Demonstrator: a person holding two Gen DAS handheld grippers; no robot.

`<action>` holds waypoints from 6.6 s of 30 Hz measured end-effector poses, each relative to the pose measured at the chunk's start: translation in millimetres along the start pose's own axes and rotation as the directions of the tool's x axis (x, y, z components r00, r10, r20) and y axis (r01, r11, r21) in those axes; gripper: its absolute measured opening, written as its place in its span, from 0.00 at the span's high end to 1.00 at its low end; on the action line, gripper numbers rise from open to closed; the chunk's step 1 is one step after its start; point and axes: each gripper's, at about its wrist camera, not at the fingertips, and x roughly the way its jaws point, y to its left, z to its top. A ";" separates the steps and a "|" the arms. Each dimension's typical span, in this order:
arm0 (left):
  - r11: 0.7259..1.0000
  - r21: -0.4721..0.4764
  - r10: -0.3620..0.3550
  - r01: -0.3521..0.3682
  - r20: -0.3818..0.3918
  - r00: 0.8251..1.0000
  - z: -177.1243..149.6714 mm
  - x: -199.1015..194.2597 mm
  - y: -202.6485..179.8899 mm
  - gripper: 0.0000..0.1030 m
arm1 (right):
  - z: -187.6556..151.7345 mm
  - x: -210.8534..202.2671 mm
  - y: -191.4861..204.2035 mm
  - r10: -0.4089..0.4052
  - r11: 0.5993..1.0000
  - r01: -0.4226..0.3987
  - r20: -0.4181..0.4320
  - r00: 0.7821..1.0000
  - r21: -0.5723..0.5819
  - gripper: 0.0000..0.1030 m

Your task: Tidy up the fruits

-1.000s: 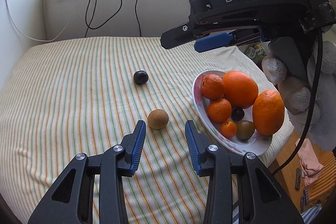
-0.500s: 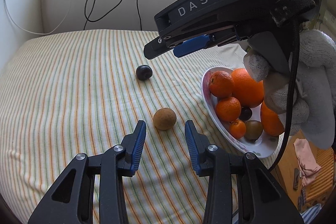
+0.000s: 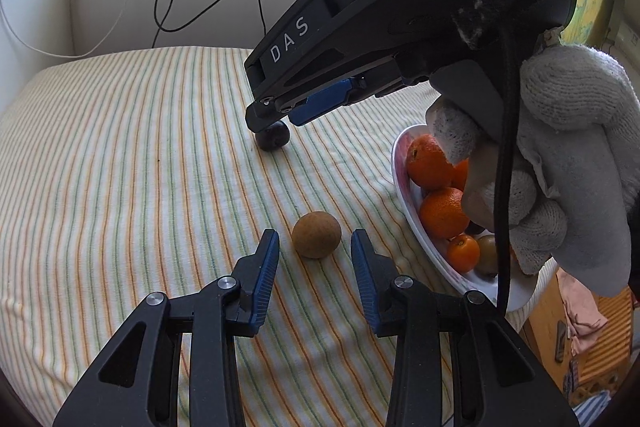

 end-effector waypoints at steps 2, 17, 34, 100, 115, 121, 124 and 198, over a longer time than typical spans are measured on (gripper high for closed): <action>1.000 0.000 -0.001 0.001 -0.006 1.000 2.0 4.1 0.7 0.65 | 1.5 6.6 1.3 -0.003 1.000 0.003 -0.008 1.000 -0.005 0.68; 1.000 0.009 0.004 -0.004 -0.018 1.000 12.0 20.7 2.4 0.75 | 7.9 26.8 -0.4 -0.006 1.000 0.006 -0.024 1.000 -0.012 0.76; 1.000 -0.013 -0.004 0.004 0.022 1.000 7.5 4.7 1.1 0.76 | -17.5 -19.9 -7.5 -0.003 1.000 0.003 0.069 0.998 0.000 0.76; 0.993 0.079 -0.094 0.091 0.044 0.995 1.4 -18.0 -74.7 0.76 | -182.5 -132.9 -28.8 -0.115 0.988 0.142 0.337 0.934 -0.055 0.76; 0.992 0.099 -0.082 0.078 0.040 0.996 2.7 -14.9 -79.2 0.75 | -177.8 -131.6 -29.4 -0.132 0.985 0.161 0.340 0.931 -0.059 0.76; 0.992 0.104 -0.077 0.072 0.040 0.996 2.8 -14.8 -80.8 0.74 | -179.5 -133.2 -32.2 -0.133 0.986 0.160 0.351 0.927 -0.049 0.56; 0.992 0.107 -0.075 0.070 0.043 0.996 2.4 -15.6 -81.7 0.69 | -180.3 -136.0 -33.1 -0.132 0.986 0.159 0.360 0.924 -0.046 0.55; 0.973 0.146 0.140 -0.181 0.253 0.957 -28.3 -96.3 -123.5 0.22 | -302.8 -192.0 -81.3 -0.349 0.925 0.176 0.564 0.749 0.338 0.02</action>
